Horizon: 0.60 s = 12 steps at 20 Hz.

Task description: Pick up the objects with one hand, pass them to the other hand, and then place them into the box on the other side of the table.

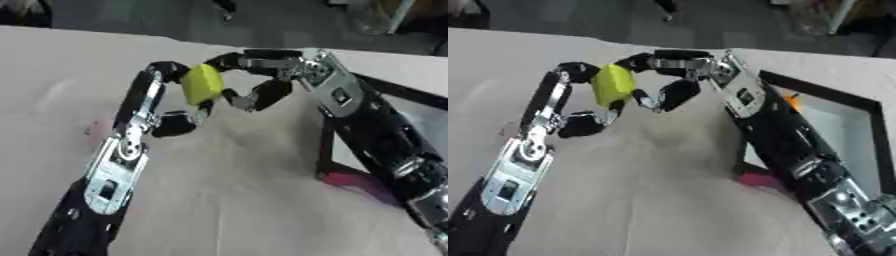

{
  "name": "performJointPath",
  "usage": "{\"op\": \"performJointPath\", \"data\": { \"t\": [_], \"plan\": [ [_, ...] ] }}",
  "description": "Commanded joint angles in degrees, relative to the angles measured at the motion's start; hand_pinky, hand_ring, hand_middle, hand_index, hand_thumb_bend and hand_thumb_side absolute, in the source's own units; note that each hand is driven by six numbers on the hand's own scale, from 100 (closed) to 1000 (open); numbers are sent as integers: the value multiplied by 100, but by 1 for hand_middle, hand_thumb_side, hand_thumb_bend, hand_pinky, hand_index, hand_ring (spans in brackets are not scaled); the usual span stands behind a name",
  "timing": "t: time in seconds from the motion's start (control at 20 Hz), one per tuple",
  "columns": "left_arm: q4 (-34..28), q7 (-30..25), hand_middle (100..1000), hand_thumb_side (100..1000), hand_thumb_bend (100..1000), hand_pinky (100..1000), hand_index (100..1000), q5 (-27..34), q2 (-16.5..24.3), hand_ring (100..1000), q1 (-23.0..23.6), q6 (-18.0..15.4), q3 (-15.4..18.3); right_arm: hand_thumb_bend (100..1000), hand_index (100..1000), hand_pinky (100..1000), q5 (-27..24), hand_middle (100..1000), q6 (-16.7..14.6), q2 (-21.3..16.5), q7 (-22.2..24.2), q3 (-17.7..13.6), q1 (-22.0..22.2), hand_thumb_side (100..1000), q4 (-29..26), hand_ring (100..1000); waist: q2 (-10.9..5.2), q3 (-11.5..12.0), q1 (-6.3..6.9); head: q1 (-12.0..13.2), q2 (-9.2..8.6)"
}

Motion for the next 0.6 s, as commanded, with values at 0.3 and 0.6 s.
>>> {"op": "performJointPath", "data": {
  "t": [0.3, 0.6],
  "plan": [
    [5, 10, 528, 100, 251, 802, 447, -170, -60, 660, -138, 129, 54, 100, 1000, 1000, -193, 964, -990, -121, 901, 87, -200, 389, -62, 1000, -85, -31, -48, 28, -4],
    [-12, 76, 523, 100, 249, 801, 447, -116, -64, 657, -150, 147, 89, 100, 1000, 1000, -288, 968, -1111, -160, 901, 168, -219, 533, -105, 1000, -81, -34, -49, 21, -40]
  ]
}}
